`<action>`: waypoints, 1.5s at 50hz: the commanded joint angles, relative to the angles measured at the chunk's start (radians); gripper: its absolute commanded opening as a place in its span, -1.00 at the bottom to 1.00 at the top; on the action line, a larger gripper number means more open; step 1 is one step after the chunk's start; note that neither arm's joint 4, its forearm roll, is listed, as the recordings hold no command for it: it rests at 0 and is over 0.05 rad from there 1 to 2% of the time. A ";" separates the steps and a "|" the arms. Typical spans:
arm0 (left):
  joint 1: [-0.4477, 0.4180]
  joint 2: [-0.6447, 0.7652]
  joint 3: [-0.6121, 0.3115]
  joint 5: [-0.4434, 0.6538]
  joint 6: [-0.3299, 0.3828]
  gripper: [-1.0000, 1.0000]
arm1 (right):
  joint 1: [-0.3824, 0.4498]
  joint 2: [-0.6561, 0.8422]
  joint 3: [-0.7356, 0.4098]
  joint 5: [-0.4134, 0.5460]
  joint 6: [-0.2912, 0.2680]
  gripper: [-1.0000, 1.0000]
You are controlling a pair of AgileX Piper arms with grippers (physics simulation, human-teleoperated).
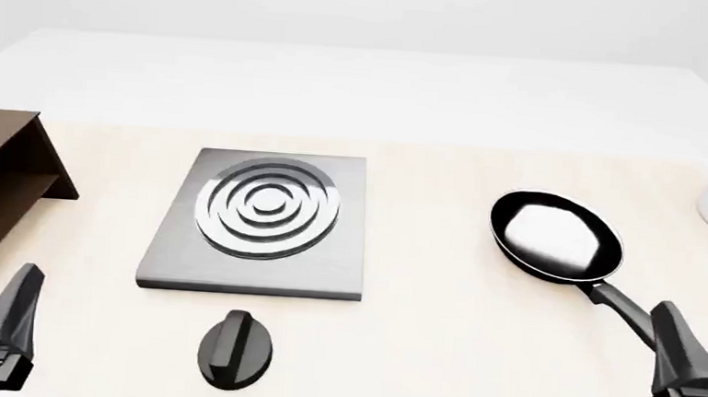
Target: Turn on the stove and put the frying pan on it.
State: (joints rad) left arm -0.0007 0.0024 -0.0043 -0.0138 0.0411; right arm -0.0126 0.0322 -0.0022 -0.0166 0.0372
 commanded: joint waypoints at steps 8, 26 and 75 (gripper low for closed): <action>-0.028 0.001 0.001 0.002 0.002 1.00 | 0.011 0.043 0.000 -0.040 -0.029 1.00; -0.070 0.000 -0.636 0.700 0.244 1.00 | 0.011 0.022 -0.001 -0.021 -0.022 1.00; -0.309 0.297 -0.404 0.845 0.355 1.00 | 0.004 -0.031 -0.002 0.008 -0.008 1.00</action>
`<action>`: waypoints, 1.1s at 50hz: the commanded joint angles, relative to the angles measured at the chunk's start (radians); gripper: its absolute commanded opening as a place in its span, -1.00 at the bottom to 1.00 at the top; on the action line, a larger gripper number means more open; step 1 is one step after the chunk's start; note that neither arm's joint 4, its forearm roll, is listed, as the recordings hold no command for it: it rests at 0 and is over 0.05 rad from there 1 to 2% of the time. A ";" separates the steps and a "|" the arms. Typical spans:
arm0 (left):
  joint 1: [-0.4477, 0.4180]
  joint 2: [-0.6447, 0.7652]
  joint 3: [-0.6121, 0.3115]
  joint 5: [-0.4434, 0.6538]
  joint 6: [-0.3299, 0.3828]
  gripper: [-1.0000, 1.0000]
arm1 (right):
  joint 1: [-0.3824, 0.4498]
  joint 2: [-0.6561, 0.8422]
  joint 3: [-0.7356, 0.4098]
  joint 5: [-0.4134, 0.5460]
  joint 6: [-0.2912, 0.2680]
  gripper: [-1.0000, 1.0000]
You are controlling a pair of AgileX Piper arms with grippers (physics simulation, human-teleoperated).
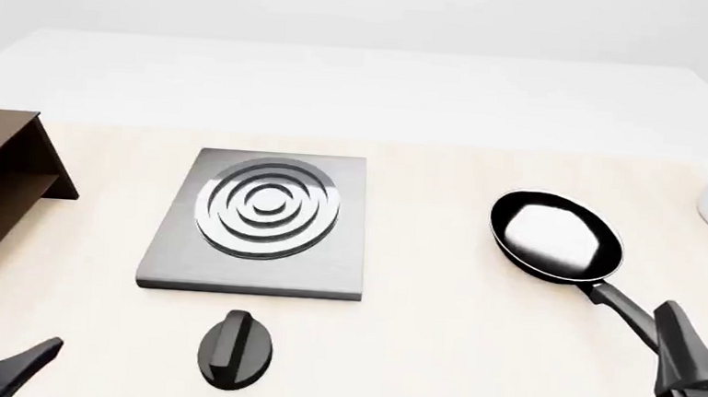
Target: Turn on the stove and put the frying pan on it.
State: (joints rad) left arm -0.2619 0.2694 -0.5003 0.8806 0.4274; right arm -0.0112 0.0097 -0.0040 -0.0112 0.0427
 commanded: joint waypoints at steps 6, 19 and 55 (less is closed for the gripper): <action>-0.077 0.059 0.127 -0.099 -0.045 1.00 | 0.002 -0.008 0.000 0.003 -0.013 1.00; -0.149 0.120 0.150 -0.175 -0.094 1.00 | 0.001 -0.009 0.000 0.002 -0.012 1.00; -0.267 0.318 0.183 -0.375 -0.284 1.00 | -0.001 -0.009 -0.001 0.002 -0.013 1.00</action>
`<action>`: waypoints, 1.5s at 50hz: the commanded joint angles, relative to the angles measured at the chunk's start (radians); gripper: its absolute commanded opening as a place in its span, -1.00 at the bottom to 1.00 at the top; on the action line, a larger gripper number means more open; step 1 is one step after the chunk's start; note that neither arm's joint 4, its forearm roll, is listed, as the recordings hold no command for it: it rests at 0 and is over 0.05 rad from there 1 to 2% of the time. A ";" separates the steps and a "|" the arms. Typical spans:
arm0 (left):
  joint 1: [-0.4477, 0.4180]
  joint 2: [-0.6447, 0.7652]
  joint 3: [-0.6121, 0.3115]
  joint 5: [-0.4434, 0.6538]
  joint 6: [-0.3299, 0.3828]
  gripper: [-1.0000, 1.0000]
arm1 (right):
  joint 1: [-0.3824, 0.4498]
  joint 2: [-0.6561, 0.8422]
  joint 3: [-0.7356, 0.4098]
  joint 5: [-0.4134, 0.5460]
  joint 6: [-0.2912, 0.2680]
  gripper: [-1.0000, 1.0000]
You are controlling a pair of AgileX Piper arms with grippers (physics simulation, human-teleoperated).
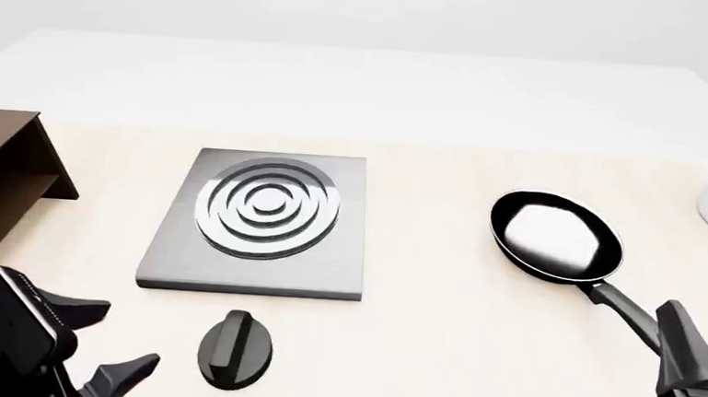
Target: Turn on the stove and put the frying pan on it.
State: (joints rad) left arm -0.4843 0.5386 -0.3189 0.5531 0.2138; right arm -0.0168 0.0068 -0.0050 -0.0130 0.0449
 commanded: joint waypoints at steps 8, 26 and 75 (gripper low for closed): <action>-0.081 0.094 0.015 -0.106 -0.104 1.00 | 0.004 -0.006 0.000 0.004 -0.017 1.00; -0.114 0.216 0.096 -0.270 -0.145 1.00 | 0.003 -0.006 -0.001 0.006 -0.018 1.00; -0.214 0.536 0.168 -0.619 -0.185 1.00 | 0.001 -0.006 0.000 0.010 -0.019 1.00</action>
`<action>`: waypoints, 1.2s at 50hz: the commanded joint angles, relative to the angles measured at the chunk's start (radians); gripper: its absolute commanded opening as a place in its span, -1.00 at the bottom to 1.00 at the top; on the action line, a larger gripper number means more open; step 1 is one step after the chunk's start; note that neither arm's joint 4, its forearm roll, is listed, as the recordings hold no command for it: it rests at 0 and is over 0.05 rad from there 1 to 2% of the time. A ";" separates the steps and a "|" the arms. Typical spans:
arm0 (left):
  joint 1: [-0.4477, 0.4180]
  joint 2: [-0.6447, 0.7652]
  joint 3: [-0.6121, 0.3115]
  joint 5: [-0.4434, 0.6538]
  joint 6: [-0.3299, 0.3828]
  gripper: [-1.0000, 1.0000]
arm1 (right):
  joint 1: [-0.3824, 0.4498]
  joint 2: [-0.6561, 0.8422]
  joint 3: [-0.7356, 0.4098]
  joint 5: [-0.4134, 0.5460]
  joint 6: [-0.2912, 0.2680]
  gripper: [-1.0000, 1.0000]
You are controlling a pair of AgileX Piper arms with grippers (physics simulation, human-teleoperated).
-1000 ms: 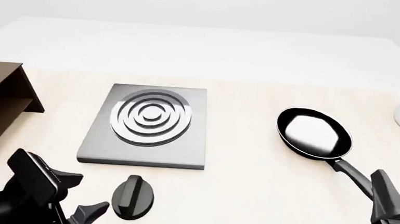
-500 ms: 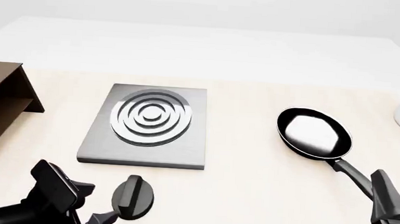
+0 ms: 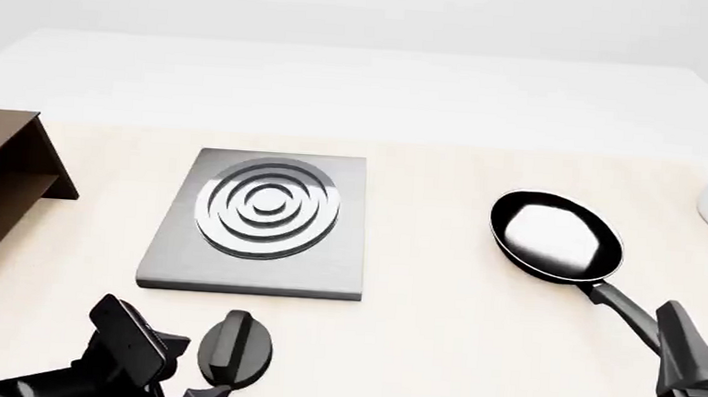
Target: Turn on the stove and put the frying pan on it.
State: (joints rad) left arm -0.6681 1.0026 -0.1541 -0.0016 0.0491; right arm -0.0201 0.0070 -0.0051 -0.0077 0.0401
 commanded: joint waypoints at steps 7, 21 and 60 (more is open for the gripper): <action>-0.042 0.130 0.017 -0.127 -0.030 1.00 | 0.005 -0.006 0.000 0.004 -0.013 1.00; -0.063 0.183 0.016 -0.170 -0.041 1.00 | 0.004 -0.006 0.000 0.003 -0.013 1.00; -0.098 0.319 0.028 -0.296 -0.050 1.00 | 0.003 -0.006 0.000 0.002 -0.013 1.00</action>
State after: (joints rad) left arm -0.7502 1.2921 -0.1323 -0.2719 0.0153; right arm -0.0216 0.0067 -0.0058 -0.0091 0.0423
